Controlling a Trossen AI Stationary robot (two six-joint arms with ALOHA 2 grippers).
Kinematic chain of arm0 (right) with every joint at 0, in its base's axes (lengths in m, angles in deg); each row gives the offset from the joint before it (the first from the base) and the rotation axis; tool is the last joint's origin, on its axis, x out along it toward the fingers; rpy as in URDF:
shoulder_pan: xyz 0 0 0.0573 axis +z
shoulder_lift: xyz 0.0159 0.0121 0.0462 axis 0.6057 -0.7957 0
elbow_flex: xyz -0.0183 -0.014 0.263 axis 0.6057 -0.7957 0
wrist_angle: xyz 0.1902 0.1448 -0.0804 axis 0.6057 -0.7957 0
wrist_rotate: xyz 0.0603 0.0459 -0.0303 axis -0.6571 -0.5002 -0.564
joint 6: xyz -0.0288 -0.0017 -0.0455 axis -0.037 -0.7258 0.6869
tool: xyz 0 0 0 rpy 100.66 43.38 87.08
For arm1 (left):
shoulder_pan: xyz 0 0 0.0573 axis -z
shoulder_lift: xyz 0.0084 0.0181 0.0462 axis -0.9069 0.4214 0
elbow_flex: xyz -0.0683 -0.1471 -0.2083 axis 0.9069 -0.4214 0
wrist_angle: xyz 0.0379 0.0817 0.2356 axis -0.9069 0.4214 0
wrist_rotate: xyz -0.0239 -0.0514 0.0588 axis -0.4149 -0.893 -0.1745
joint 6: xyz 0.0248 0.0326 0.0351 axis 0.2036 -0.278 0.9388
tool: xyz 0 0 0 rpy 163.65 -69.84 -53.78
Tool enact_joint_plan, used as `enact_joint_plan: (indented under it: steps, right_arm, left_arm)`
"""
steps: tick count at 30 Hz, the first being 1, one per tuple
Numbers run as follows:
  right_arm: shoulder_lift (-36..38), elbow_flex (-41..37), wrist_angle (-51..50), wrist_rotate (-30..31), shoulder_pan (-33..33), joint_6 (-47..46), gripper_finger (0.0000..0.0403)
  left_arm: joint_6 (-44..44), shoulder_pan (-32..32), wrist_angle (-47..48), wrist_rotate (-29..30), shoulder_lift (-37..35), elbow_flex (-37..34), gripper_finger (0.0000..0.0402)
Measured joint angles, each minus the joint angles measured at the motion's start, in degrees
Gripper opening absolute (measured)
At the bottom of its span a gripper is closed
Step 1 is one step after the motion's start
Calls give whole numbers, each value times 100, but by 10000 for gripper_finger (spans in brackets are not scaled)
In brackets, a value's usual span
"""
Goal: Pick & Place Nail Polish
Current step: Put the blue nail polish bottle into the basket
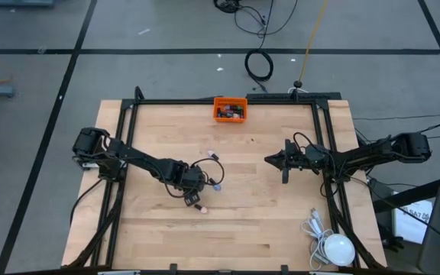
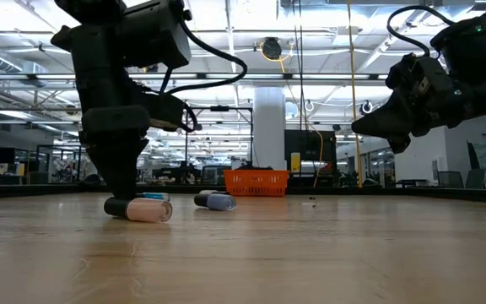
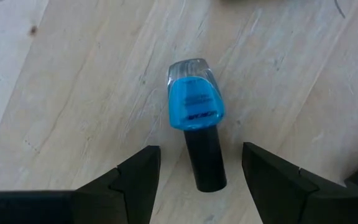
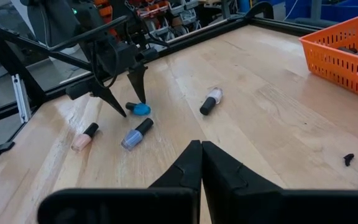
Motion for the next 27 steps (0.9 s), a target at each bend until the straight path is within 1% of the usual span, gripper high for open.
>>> enact_joint_plan:
  steps: [14,16,19,23,27]
  right_arm:
    - [0,-1,-2,0,0,0,0]
    - [0,-1,-2,0,0,0,0]
    - [0,-2,-2,-1,0,0,0]
    - [0,0,-2,0,0,0,0]
    - [0,-2,-2,0,0,-2,0]
  left_arm:
    - [12,0,12,-7,7,-7,227]
    - [13,0,14,-7,7,-7,220]
    - [11,-2,31,0,7,-9,189]
    - [15,-5,19,-6,9,-11,128]
    - [222,0,7,-26,11,-10,71]
